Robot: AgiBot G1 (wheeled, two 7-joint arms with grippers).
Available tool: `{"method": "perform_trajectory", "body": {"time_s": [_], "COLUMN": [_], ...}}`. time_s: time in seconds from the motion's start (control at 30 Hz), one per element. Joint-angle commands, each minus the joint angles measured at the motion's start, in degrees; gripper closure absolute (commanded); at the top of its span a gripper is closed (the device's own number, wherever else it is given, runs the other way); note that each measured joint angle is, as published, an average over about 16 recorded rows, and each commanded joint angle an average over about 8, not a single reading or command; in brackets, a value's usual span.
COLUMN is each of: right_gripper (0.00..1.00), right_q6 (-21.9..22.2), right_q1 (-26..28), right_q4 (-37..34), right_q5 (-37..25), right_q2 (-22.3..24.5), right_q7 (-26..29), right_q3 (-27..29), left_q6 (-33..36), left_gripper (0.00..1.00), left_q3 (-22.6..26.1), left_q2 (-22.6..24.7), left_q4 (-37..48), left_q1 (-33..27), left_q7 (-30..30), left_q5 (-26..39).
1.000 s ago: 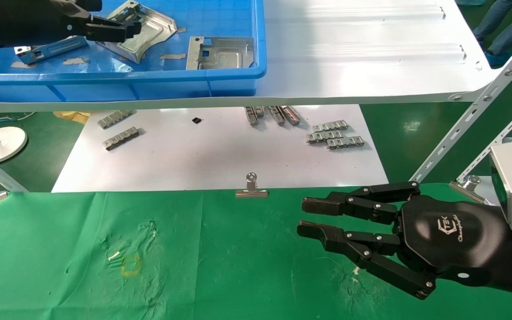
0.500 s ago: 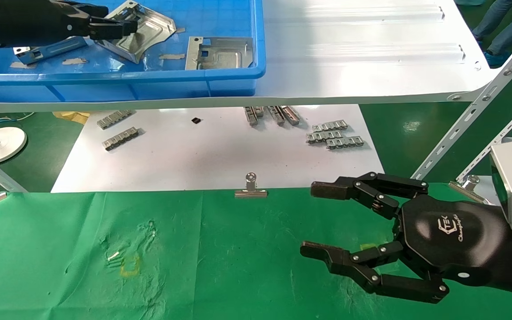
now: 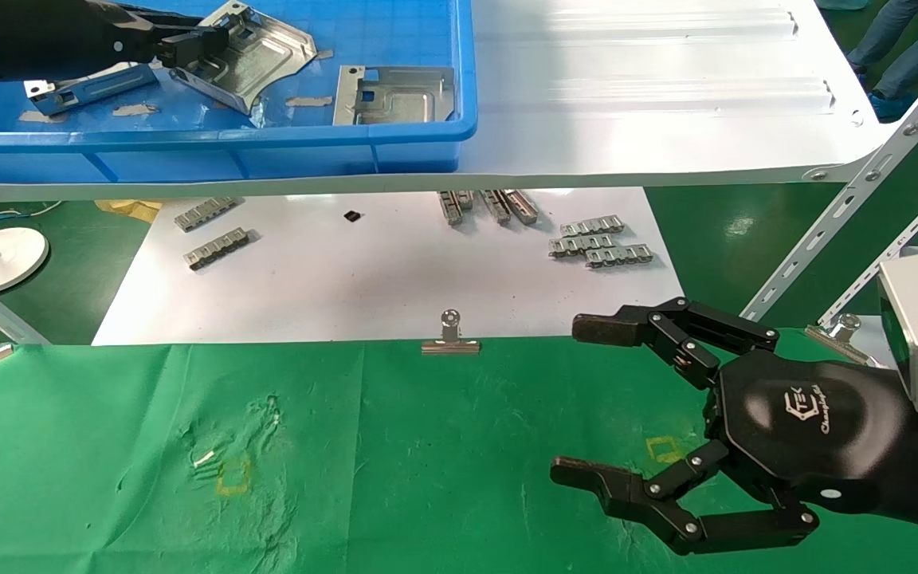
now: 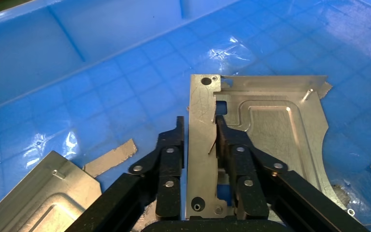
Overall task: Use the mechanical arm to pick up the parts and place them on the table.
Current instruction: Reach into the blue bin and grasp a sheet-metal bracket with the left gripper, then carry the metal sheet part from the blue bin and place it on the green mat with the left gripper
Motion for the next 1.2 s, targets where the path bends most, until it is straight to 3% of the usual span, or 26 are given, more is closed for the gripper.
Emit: {"method": "perform_trajectory", "body": {"time_s": [0.03, 0.2, 0.33, 0.73, 0.87, 1.03, 1.2], "right_gripper": [0.00, 0.00, 0.00, 0.00, 0.00, 0.00, 0.00], "right_q6": [0.0, 0.0, 0.0, 0.0, 0.0, 0.0, 0.0], "right_q1": [0.0, 0.0, 0.0, 0.0, 0.0, 0.0, 0.0], "right_q4": [0.0, 0.0, 0.0, 0.0, 0.0, 0.0, 0.0], "right_q5": [0.0, 0.0, 0.0, 0.0, 0.0, 0.0, 0.0], "right_q2": [0.0, 0.0, 0.0, 0.0, 0.0, 0.0, 0.0], "right_q7": [0.0, 0.0, 0.0, 0.0, 0.0, 0.0, 0.0], "right_q3": [0.0, 0.0, 0.0, 0.0, 0.0, 0.0, 0.0], "left_q6": [0.1, 1.0, 5.7, 34.0, 38.1, 38.4, 37.6], "left_gripper": [1.00, 1.00, 1.00, 1.00, 1.00, 1.00, 1.00], "left_q3": [0.3, -2.2, -4.8, -9.7, -8.9, -5.7, -0.3], "left_q2": [0.2, -0.9, -3.1, -9.7, -11.5, -16.1, -19.2], "left_q4": [0.5, -0.2, -2.4, -12.9, -17.0, -26.3, -32.0], "left_q1": [-0.2, 0.0, 0.2, 7.8, 12.4, 20.1, 25.7], "left_q7": [0.3, 2.1, 4.9, 21.5, 24.8, 28.1, 35.0], "left_q5": [0.4, -3.2, -7.2, -17.9, -21.6, -27.5, -27.7]}}
